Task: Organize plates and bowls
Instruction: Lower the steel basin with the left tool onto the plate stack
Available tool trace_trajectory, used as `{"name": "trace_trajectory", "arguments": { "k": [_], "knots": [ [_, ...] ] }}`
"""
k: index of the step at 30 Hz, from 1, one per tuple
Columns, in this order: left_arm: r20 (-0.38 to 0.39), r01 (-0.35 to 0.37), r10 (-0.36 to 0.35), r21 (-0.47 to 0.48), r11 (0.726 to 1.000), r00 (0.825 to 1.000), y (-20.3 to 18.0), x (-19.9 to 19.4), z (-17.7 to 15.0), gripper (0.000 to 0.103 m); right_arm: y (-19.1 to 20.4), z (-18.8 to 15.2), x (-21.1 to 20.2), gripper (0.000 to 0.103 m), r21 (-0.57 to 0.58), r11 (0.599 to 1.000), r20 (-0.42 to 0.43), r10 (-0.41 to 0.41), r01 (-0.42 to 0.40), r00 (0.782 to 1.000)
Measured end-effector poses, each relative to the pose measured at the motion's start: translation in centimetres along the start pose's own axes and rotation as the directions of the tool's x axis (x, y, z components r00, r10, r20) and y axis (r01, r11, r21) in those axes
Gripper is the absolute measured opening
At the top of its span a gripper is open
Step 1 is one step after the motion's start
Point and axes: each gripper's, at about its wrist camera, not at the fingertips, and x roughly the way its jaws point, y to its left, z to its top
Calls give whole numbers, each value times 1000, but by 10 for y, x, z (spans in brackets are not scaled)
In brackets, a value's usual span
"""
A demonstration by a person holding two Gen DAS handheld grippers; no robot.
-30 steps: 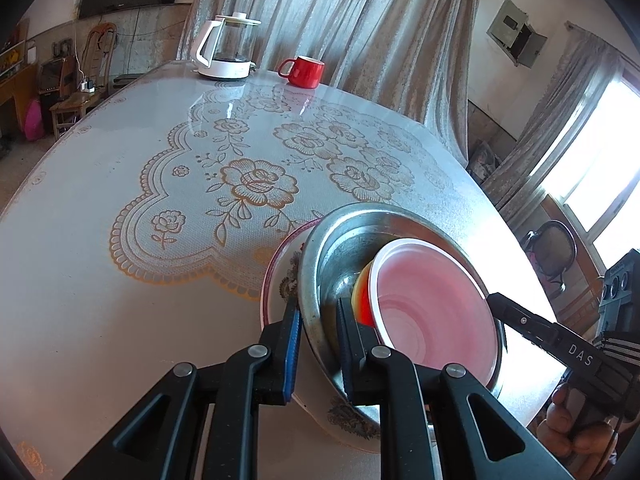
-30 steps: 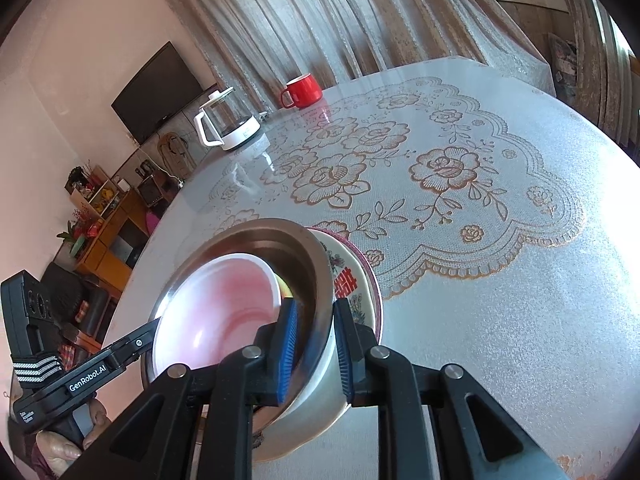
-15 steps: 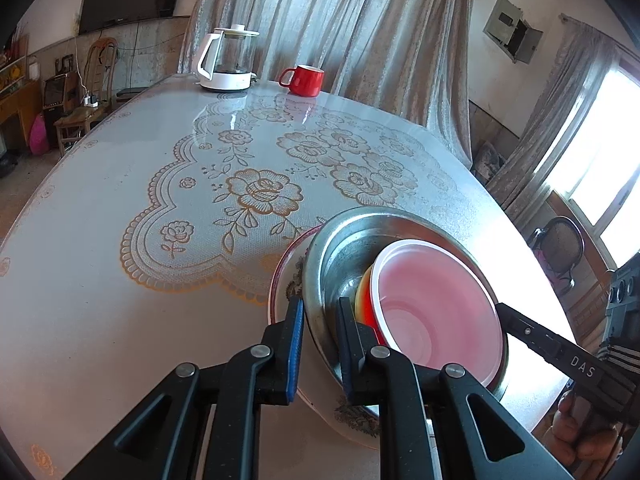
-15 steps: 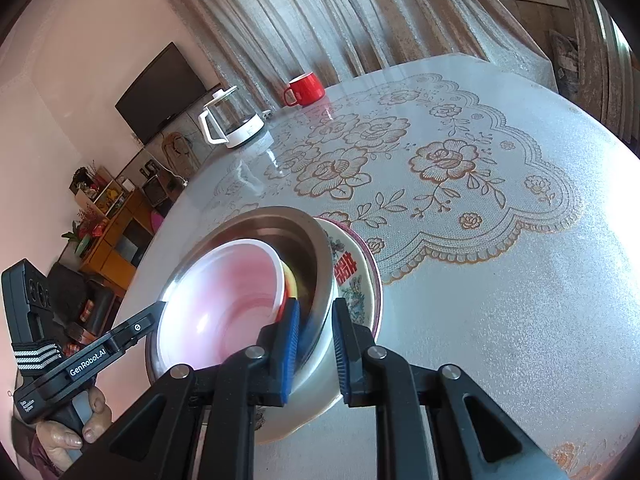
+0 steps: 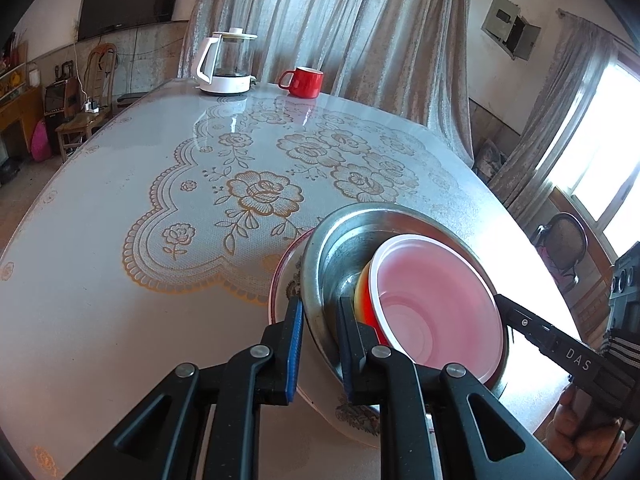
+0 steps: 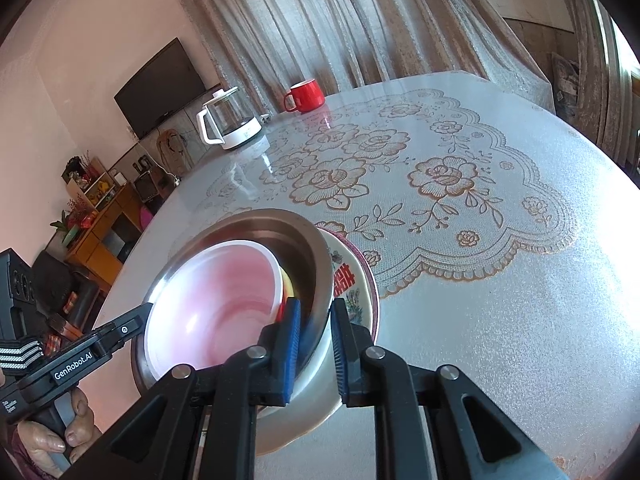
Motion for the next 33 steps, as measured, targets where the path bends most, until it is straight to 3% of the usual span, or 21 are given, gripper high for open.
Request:
{"name": "trace_trajectory", "arguments": {
  "k": [33],
  "knots": [
    [22,-25,26,-17,1000,999,-1,-12,-3,17,2,-8,-6,18,36,999,-21,18,-17,1000]
  ]
}}
